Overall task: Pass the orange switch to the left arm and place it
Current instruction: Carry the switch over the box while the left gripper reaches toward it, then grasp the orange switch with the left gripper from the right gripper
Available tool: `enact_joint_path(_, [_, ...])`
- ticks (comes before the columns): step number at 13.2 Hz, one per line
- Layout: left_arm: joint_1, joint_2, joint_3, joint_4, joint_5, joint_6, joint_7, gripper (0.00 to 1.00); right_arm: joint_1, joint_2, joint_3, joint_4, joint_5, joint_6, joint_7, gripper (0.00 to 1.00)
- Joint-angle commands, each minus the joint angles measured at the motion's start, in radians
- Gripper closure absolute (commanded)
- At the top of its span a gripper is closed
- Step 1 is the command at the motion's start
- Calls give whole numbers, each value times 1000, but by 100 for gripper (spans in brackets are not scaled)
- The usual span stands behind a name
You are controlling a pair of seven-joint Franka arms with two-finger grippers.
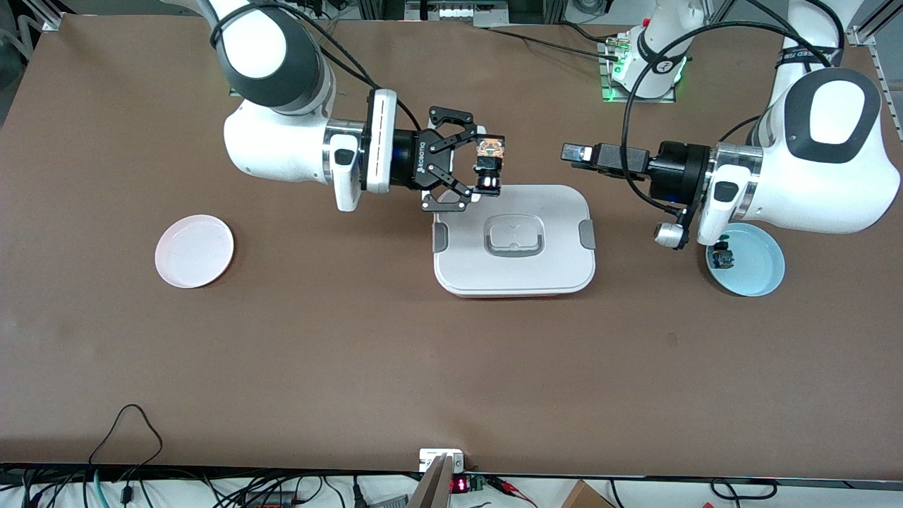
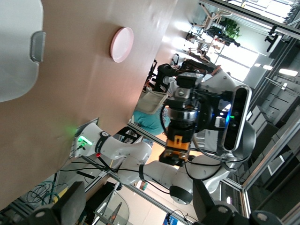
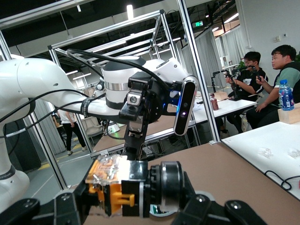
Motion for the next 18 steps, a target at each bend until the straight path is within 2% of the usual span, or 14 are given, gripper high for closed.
enact_joint_path(1, [-43,-8,4,-6,-49,47,-8,0,8,-2,-5,12,45,12,-17,100])
enact_joint_path(4, [-56,3,4,-7,-83,49,-17,0,28,-2,-5,12,87,14,-27,100])
enact_joint_path(12, [-122,3,-6,-7,-136,120,-63,0,51,13,-7,9,84,32,-98,100])
enact_joint_path(13, [-124,1,-6,-7,-136,120,-71,4,52,15,-7,9,84,40,-98,100])
enact_joint_path(14, [-124,1,-8,-9,-135,118,-70,15,58,16,-7,9,82,46,-105,100])
enact_joint_path(16, [-124,0,-8,-9,-135,118,-68,18,66,16,-7,9,84,70,-106,100])
enact_joint_path(17, [-124,1,-6,-10,-133,118,-62,28,70,16,-7,9,84,74,-106,100])
enact_joint_path(18, [-124,1,-8,-16,-133,120,-57,31,71,16,-7,9,84,74,-109,100])
